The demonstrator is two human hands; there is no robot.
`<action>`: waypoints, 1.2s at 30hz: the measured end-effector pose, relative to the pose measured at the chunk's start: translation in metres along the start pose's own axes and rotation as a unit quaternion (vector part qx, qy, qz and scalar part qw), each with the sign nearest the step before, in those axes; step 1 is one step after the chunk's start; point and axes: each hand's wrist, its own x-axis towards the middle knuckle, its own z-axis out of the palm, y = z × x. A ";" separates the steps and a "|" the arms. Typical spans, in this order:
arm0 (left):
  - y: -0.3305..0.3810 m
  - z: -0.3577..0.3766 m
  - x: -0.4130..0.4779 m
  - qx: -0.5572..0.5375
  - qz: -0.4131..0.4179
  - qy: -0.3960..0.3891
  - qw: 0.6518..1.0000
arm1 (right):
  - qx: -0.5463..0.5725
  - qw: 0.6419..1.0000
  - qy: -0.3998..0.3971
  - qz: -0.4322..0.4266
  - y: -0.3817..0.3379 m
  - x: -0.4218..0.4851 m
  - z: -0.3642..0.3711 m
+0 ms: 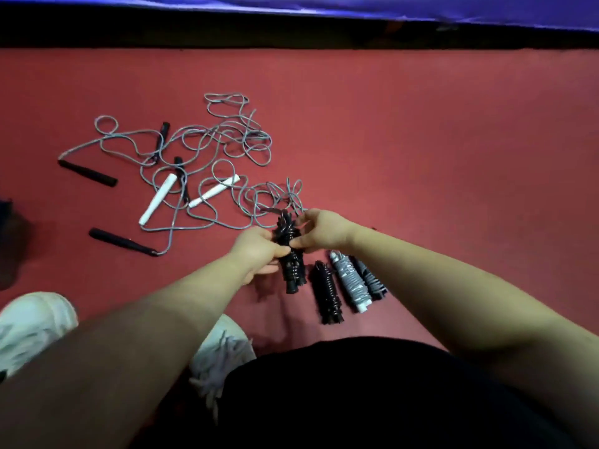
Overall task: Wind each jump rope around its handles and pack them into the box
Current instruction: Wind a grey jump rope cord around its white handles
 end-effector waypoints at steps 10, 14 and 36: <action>-0.081 0.060 0.044 0.046 -0.115 -0.048 0.991 | -0.191 0.979 -0.039 0.056 0.091 0.016 0.040; -0.092 0.069 0.058 0.080 -0.105 -0.056 0.990 | -0.298 0.953 0.001 0.047 0.094 0.022 0.044; -0.050 -0.218 0.107 0.412 -0.031 0.214 0.885 | -0.400 0.908 0.011 -0.124 -0.073 0.174 0.121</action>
